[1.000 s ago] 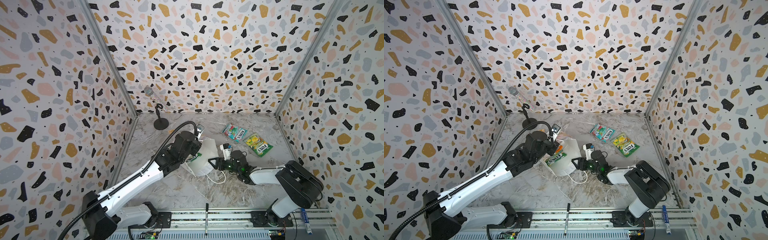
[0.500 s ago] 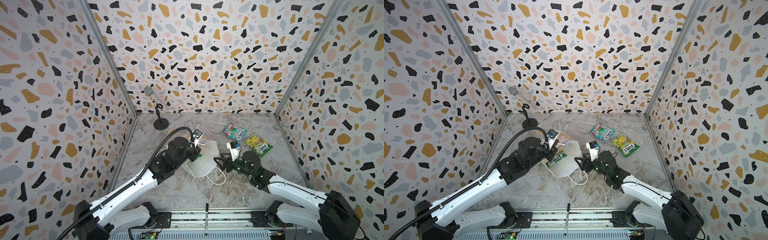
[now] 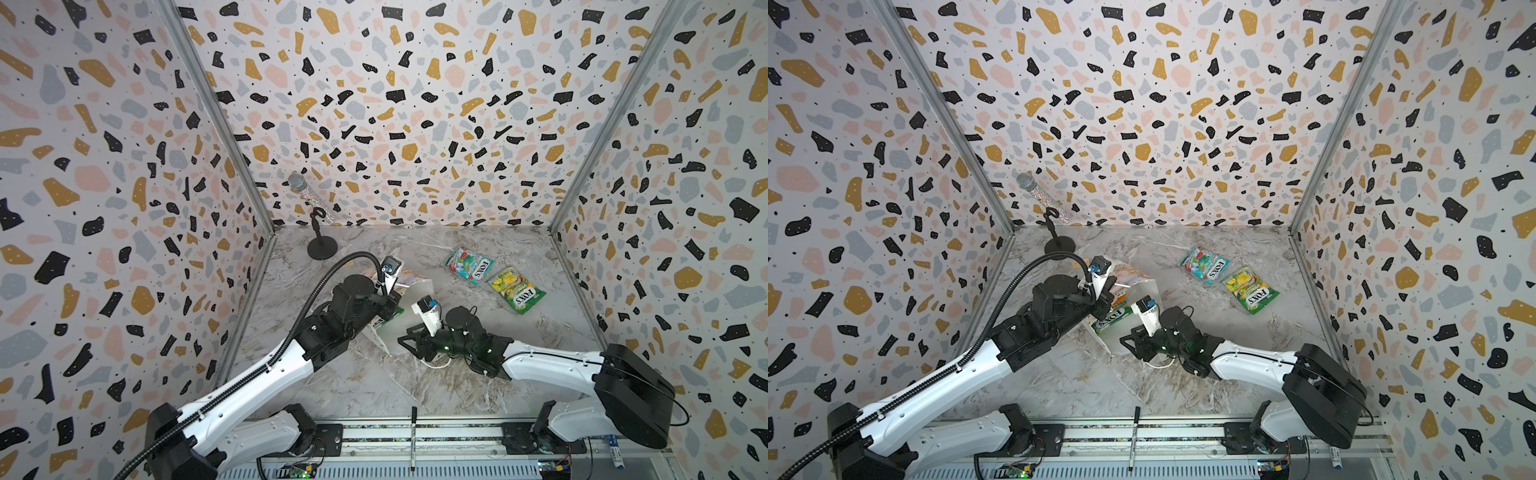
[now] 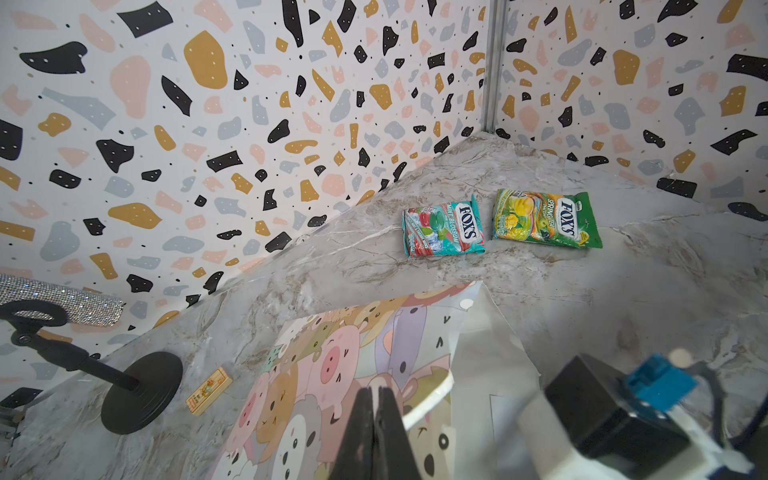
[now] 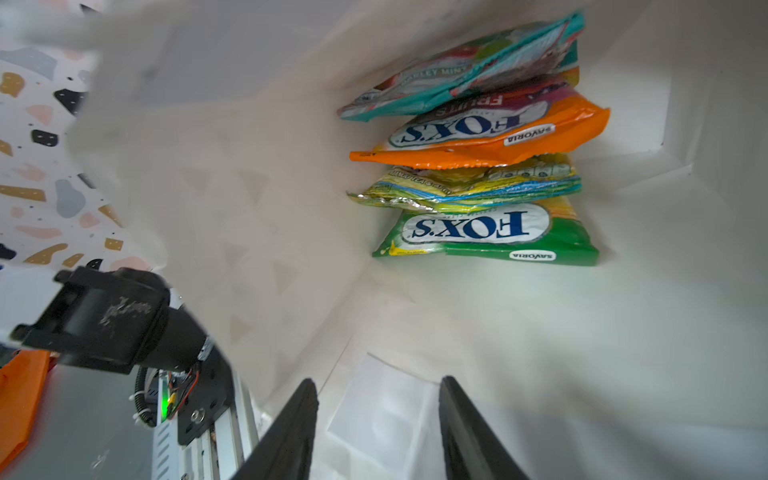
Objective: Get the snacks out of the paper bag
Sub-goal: 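Reach the right gripper into the bag opening toward the remaining packets, then close the right gripper on the teal Mint Blossom packet inside the bag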
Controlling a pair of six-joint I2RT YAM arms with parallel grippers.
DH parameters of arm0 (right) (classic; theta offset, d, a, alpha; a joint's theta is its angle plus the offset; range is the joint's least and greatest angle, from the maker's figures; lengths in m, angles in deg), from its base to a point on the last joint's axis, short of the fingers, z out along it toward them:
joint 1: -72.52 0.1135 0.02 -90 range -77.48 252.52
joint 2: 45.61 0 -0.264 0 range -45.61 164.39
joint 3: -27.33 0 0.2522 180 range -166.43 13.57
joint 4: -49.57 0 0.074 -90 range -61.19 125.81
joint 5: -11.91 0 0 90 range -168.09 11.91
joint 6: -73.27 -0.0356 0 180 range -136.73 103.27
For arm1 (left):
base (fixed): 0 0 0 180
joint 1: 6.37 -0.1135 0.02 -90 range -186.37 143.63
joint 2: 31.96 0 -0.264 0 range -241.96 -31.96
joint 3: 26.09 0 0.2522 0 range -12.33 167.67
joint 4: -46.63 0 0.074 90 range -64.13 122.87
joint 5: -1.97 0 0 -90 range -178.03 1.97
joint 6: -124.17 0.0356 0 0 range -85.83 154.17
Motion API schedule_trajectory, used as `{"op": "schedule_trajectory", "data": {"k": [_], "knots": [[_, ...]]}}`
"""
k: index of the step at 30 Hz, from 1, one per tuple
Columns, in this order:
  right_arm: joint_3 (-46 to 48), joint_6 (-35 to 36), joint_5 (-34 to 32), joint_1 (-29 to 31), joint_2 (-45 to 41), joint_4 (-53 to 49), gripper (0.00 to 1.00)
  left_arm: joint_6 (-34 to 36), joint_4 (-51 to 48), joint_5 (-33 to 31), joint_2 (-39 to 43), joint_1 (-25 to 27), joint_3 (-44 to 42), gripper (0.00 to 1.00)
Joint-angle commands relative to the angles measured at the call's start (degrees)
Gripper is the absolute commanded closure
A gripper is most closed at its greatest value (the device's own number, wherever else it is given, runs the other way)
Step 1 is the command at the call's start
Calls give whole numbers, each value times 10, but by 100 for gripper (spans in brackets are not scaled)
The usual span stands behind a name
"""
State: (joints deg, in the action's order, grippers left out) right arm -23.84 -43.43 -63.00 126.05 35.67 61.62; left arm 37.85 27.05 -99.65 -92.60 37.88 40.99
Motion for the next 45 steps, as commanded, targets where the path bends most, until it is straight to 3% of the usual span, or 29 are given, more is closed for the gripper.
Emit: {"op": "schedule_trajectory", "data": {"k": [1, 11, 16, 30, 45], "knots": [[-46, -61, -31, 2, 33, 19, 51, -6, 27, -4, 10, -4, -8, 100], [-90, -288, -44, 4, 107, 127, 57, 4, 24, 11, 16, -4, -14, 100], [-100, -349, -38, 4, 125, 190, 59, 10, 21, 24, 18, -4, -15, 100], [-146, -424, -42, -5, 188, 248, 61, 22, 13, 36, 19, -4, -16, 100], [-206, -470, -62, -16, 262, 246, 51, 31, 8, 41, 19, -4, -16, 100]]}}
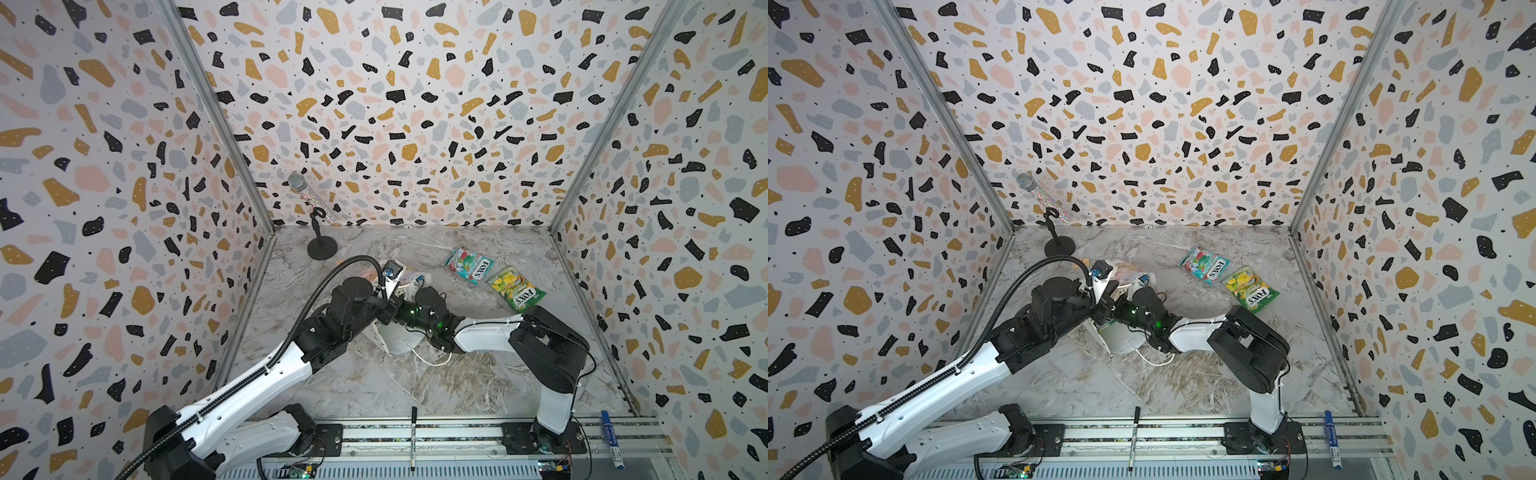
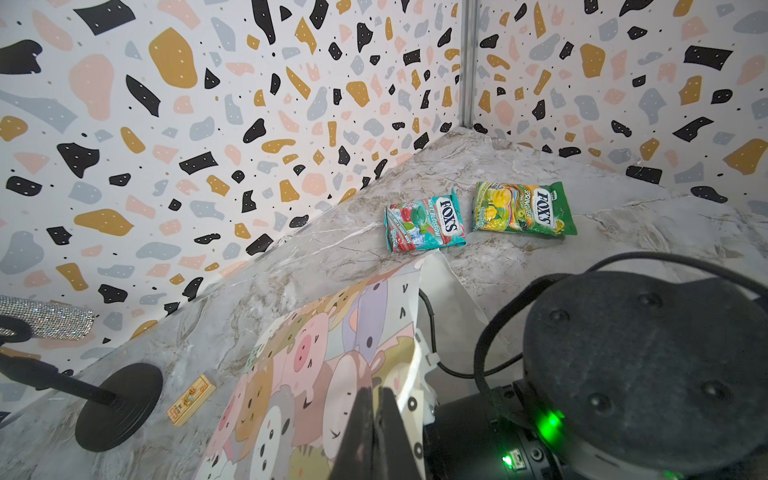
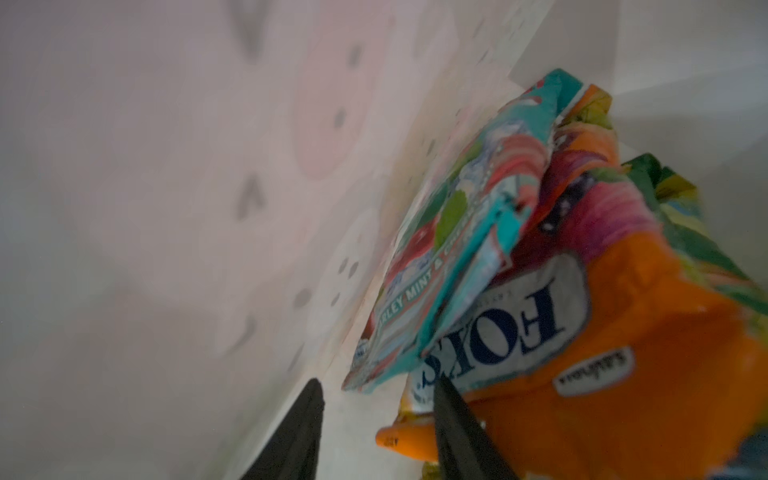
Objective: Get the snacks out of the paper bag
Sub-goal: 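Close the right gripper on the teal Mint Blossom packet inside the bag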
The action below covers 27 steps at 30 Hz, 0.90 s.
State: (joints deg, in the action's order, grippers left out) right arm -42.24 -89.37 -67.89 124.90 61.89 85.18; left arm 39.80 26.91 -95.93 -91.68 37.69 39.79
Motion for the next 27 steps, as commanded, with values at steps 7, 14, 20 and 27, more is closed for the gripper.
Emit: {"op": "schedule_trajectory", "data": {"k": [7, 14, 20, 27], "knots": [[-73, -6, -9, -18, 44, -33, 53, 15, 6, -12, 12, -2, -5, 100], [-88, 13, -5, -21, 56, -44, 84, 10, 10, -25, 12, -3, -8, 100], [-72, 66, -12, -17, 17, -70, 100, -5, 15, -64, 4, -2, -7, 100], [-45, 148, -18, -8, -30, -100, 100, -44, 27, -144, -9, -2, -6, 100]]}}
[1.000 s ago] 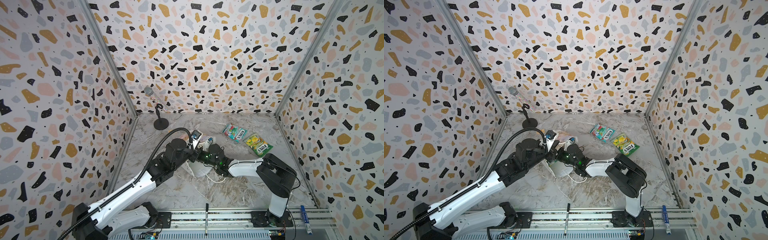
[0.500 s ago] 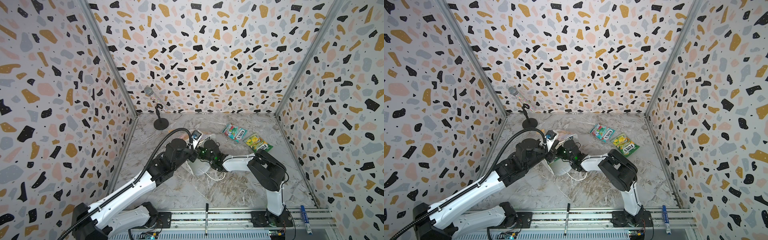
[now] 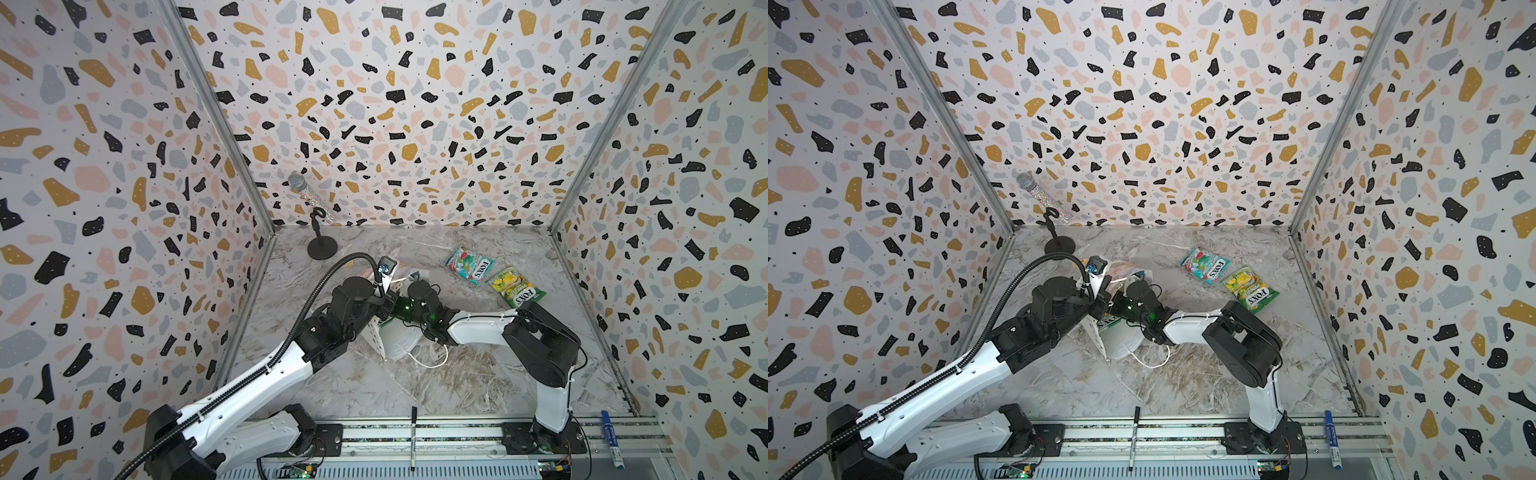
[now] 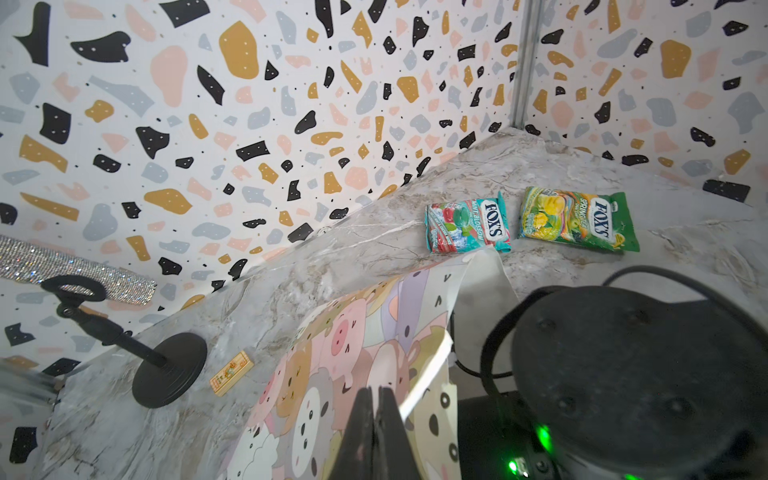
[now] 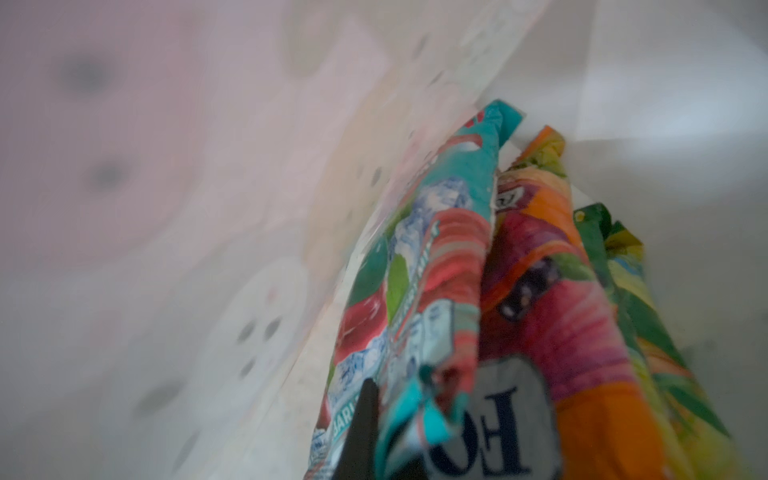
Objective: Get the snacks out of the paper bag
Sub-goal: 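Close the right gripper on the teal Mint Blossom packet inside the bag, then pull the teal packet up out of the bag with the right gripper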
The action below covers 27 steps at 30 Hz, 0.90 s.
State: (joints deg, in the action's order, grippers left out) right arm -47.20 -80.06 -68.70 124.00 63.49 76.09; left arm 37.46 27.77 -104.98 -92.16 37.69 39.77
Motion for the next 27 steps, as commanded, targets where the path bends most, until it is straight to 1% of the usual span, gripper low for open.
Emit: {"op": "schedule_trajectory", "data": {"k": [1, 7, 14, 21, 27], "knots": [[10, 63, -7, 1, -53, -9, 100, -26, 20, -61, -6, -2, -6, 100], [35, 101, 0, 1, -95, -26, 100, -40, 26, -90, -9, -2, -9, 100], [55, 152, 5, 2, -157, -71, 100, -42, 27, -98, -8, -2, -9, 100], [80, 217, 14, 2, -239, -149, 100, -47, 28, -106, -8, -2, -10, 100], [60, 307, 7, 2, -311, -263, 100, -47, 25, -101, -12, -2, -7, 100]]}}
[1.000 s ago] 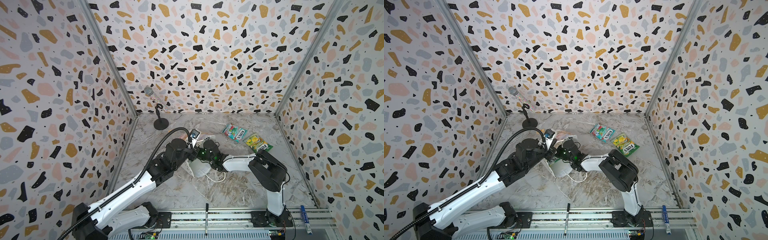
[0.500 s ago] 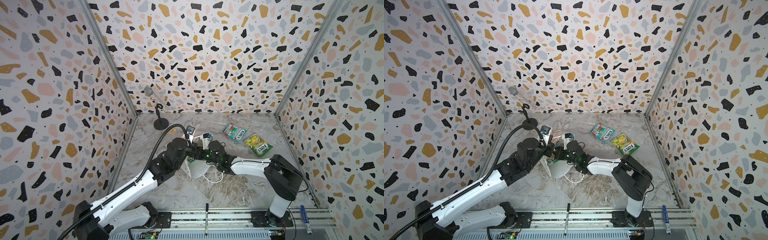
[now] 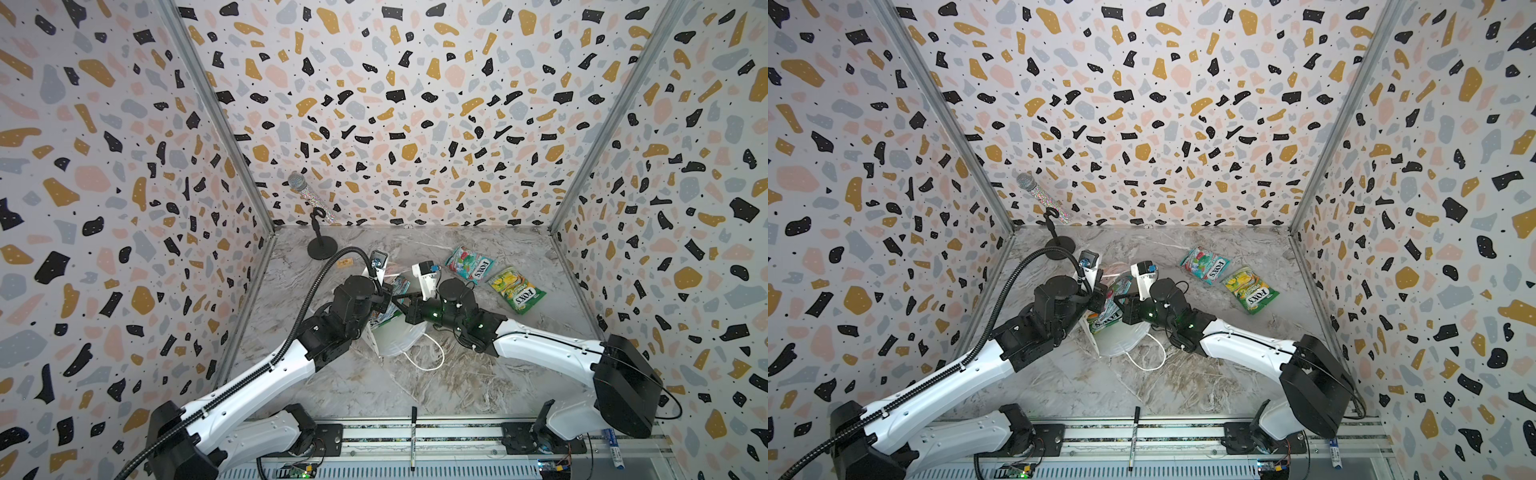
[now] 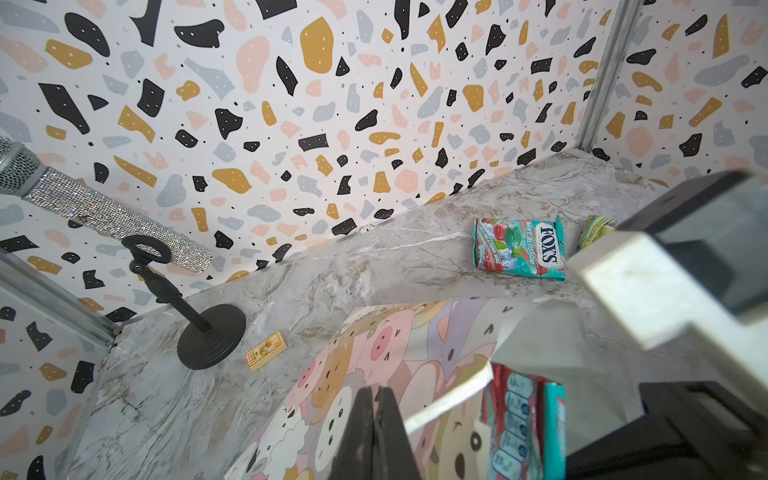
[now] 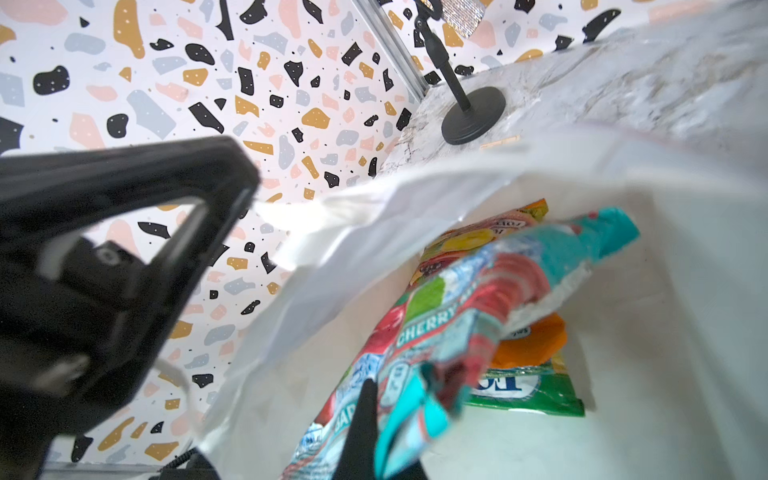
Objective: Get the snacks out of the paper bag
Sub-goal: 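Pull the teal packet up out of the bag with the right gripper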
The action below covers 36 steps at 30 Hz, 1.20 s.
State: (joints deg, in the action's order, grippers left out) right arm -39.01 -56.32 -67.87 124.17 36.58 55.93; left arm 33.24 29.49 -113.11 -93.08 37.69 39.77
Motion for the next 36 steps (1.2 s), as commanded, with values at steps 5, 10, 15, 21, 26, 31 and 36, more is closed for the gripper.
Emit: {"op": "schedule_trajectory", "data": {"k": [5, 10, 15, 21, 26, 31, 36], "knots": [[-43, 134, -21, 0, -96, -142, 100, -3, 5, -18, -6, -3, -6, 100], [-71, 182, -33, 0, -140, -205, 100, 0, 4, -16, -5, -2, -5, 100], [-99, 212, -37, -2, -182, -235, 100, 1, 3, -13, -6, -2, -4, 100], [-143, 229, -47, -10, -210, -273, 100, 2, 0, -9, -5, -2, -3, 100], [-161, 233, -85, -32, -233, -293, 100, 3, 0, -3, -3, -2, -2, 100], [-136, 221, -59, -111, -246, -307, 100, 7, 0, 6, 0, -2, -2, 100], [-82, 210, 12, -207, -248, -301, 100, 9, 3, 17, 7, -2, -4, 100]]}}
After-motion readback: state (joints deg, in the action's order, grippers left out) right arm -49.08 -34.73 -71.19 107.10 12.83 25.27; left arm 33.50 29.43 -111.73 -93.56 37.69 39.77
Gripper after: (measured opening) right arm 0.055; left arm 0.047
